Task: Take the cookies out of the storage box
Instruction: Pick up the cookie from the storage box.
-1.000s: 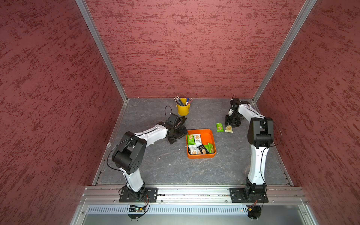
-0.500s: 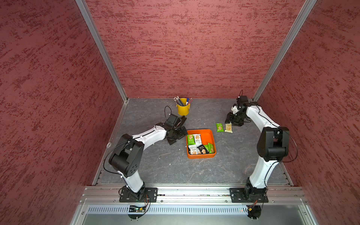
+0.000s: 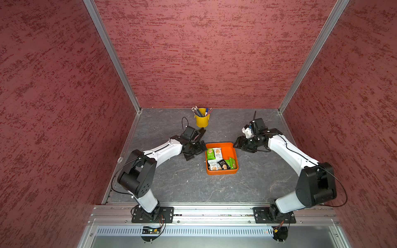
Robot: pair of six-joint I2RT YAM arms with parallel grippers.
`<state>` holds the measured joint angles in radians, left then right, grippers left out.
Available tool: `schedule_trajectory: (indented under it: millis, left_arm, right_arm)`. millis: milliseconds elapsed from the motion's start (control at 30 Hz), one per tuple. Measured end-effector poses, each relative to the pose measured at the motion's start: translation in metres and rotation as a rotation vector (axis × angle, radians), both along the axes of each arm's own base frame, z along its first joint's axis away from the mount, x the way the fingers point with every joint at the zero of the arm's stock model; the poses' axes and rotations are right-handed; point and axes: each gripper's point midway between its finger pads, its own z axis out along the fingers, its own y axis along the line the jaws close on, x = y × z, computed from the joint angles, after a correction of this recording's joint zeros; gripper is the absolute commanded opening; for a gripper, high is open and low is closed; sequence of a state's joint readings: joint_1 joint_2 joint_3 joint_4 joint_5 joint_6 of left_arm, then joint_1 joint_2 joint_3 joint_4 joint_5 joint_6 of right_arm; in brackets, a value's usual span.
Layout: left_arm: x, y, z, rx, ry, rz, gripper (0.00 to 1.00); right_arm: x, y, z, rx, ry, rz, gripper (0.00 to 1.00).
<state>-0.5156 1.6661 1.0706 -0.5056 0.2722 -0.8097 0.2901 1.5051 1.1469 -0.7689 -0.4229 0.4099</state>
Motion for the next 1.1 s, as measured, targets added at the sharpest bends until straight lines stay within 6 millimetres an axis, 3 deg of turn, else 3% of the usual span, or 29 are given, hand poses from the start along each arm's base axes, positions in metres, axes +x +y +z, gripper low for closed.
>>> schedule_trajectory:
  millis: [300, 567, 1100]
  left_arm:
    - [-0.003, 0.002, 0.000, -0.009, 0.010, -0.002, 1.00]
    - [-0.009, 0.026, 0.007, -0.017, -0.005, 0.047, 1.00]
    - [-0.022, 0.065, 0.000, -0.013, 0.009, 0.139, 1.00]
  right_arm:
    - [-0.014, 0.046, -0.002, 0.010, -0.029, 0.092, 0.65]
    - [-0.019, 0.073, -0.040, -0.053, 0.028, 0.150, 0.65]
    - [0.019, 0.092, -0.062, -0.180, 0.002, 0.145, 0.65]
